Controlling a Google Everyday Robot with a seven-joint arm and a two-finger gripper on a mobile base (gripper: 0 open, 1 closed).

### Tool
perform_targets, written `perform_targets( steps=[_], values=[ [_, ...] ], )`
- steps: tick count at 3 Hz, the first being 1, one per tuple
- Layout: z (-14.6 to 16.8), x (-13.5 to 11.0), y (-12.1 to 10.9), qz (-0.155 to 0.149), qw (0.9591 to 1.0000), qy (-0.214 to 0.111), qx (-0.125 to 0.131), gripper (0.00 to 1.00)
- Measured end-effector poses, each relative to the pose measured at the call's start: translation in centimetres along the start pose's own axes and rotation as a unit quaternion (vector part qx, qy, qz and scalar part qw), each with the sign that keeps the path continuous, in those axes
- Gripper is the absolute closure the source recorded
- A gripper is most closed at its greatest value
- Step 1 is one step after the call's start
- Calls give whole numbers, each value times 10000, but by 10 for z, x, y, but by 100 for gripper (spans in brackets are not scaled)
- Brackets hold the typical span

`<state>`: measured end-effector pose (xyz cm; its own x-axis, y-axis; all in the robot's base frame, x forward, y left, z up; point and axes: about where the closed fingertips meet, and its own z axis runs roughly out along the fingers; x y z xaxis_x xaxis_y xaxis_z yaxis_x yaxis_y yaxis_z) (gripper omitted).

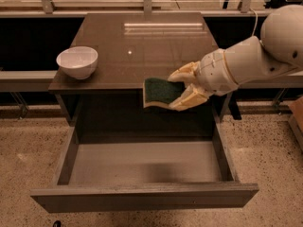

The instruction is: Pick sponge from top drawer and place on counter

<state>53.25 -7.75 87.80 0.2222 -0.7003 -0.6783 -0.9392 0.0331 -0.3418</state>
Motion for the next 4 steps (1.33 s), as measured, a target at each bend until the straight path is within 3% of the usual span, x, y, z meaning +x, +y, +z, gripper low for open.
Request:
perform_targets(
  steps=[2,3,4],
  values=[
    [31,-8,-74,642,9951,630,415,100],
    [51,0,-108,1059,9903,772,465,100],
    [63,6,-129,1268,9871,884,421,100]
  ],
)
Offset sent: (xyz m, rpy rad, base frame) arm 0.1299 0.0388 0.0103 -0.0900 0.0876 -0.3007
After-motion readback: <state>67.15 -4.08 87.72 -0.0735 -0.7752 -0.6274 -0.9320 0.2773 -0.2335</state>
